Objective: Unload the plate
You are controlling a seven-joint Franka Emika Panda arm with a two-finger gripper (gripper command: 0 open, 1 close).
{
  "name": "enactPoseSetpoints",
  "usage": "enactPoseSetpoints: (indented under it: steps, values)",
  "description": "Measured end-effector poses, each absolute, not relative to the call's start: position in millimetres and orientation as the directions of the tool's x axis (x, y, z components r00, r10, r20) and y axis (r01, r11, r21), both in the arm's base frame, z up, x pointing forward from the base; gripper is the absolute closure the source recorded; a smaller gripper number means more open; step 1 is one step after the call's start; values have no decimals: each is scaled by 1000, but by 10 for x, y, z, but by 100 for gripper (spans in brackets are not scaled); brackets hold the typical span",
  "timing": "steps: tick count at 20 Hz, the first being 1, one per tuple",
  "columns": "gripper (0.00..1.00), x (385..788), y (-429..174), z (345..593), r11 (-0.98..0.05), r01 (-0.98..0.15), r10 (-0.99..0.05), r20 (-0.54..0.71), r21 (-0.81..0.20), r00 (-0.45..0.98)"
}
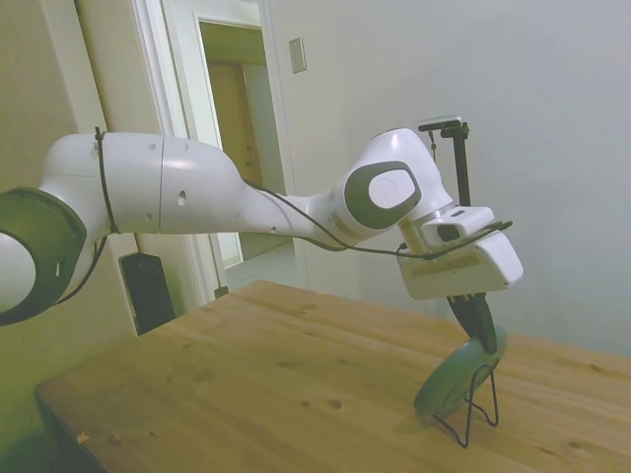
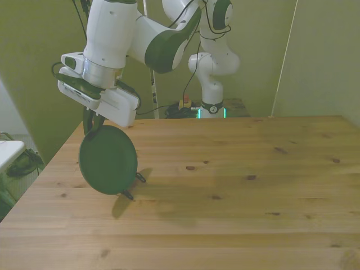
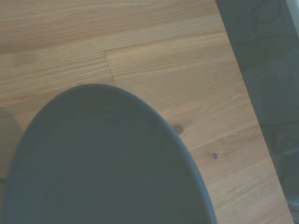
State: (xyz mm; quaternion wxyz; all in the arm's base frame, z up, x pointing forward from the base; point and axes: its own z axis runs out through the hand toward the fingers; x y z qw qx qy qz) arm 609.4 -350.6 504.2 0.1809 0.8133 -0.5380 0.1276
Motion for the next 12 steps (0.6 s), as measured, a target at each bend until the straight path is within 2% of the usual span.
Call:
enactPoseSetpoints:
  steps: [8,12]
  values:
    - [100,6123,-3332,5305,-372,-918,-820,416,136,394]
    - [100,6143,-3125,5564,-385,-915,-817,415,123,400]
